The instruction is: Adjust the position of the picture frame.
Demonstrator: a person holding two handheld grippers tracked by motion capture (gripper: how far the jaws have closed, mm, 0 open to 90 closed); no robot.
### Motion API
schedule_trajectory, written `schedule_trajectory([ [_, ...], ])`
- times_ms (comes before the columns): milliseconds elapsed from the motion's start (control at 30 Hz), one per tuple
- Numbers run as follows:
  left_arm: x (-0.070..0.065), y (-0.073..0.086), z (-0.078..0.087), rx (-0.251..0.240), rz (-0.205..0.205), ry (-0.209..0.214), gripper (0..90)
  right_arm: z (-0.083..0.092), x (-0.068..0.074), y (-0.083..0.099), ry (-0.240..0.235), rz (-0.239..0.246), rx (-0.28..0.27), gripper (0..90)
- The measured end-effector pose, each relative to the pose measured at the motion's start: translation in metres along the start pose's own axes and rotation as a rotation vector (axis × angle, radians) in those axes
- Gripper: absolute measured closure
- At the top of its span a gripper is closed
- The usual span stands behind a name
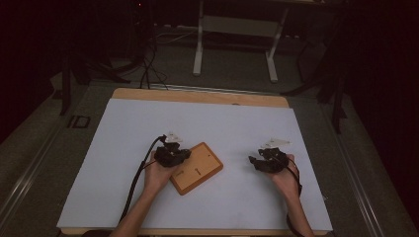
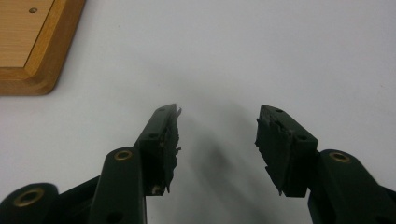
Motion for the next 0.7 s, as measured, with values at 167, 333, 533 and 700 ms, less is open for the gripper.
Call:
schedule_trajectory([
  [167,0.001,0.001,0.000,-0.016,0.000,0.012,84.3,-0.002,0.005,-0.001,-0.013,0.015,-0.003,48.2],
  [333,0.000,0.000,0.001,-0.025,-0.020,0.018,84.4,-0.003,0.006,-0.001,-0.037,0.006,-0.010,48.4],
  [533,-0.008,-0.002,0.000,-0.041,-0.039,0.078,84.4,-0.002,0.006,-0.002,-0.045,0.000,-0.020,48.4],
  [700,-0.018,-0.005,-0.001,-0.040,-0.081,0.122,84.4,-0.002,0.006,-0.002,-0.047,0.001,-0.023,48.4],
])
Point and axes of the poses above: each handheld gripper's, and its own axes: z roughly backward along the jaws, y roughly out of its underside, x roughly to its left, the point moved 4 cm from there along -z, roughly forward along the jaws, and after that the axes turned 4 degrees about -z, right-handed, at the moved point
